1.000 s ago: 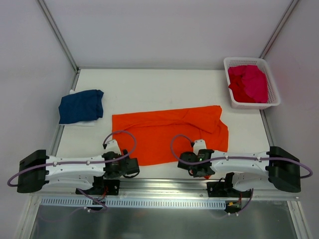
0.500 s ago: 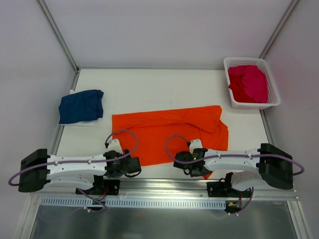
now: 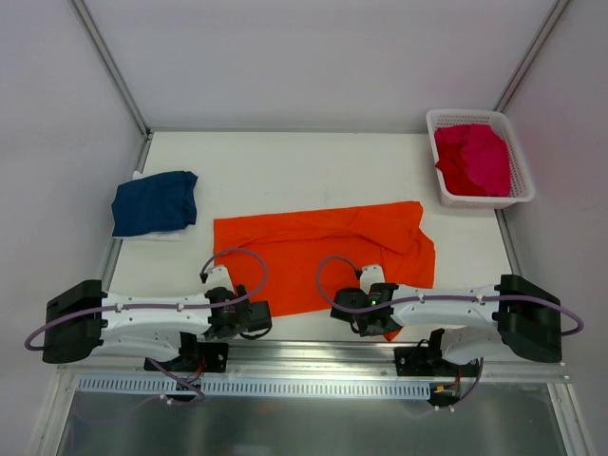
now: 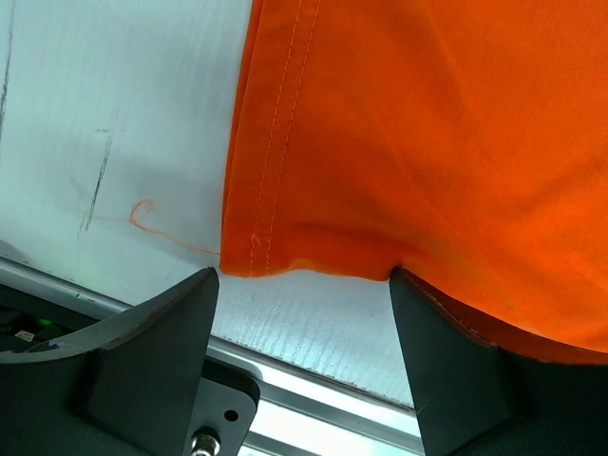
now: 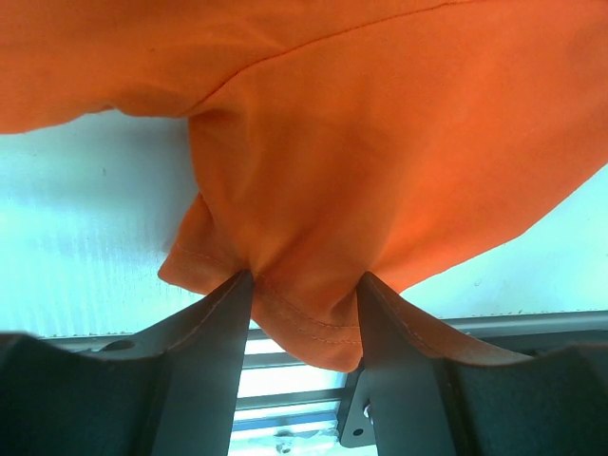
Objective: Fold and stack the t-shirts
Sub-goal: Fold the tshirt
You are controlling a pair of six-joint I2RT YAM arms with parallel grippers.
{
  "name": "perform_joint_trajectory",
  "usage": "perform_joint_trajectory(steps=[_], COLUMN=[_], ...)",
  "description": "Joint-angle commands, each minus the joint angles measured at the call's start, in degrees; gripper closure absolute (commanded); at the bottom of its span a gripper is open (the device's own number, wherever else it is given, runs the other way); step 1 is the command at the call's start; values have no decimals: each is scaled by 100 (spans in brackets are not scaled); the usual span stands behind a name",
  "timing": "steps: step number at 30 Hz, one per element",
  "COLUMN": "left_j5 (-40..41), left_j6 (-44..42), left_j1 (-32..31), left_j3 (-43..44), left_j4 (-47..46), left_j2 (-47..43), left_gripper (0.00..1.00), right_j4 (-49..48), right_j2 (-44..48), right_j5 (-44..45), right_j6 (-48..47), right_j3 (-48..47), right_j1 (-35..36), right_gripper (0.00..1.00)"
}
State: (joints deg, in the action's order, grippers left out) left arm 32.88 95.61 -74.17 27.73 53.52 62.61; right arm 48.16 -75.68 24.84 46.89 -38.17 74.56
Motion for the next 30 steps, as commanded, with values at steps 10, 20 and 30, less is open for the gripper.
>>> perform_joint_trajectory(steps=[10, 20, 30], left_j5=[254, 61, 261], left_j6=[45, -87, -210], left_j1=[69, 78, 78], left_j3=[242, 619, 971], left_j4=[229, 238, 869], left_j2=[577, 1517, 1281], left_gripper=[47, 100, 100], right_j4=[-105, -53, -26], right_j2=[9, 115, 27], right_j5=[-23, -32, 3], right_j6=[39, 101, 83], right_j3=[108, 170, 109], right_j1=[41, 41, 41], right_gripper=[49, 49, 49])
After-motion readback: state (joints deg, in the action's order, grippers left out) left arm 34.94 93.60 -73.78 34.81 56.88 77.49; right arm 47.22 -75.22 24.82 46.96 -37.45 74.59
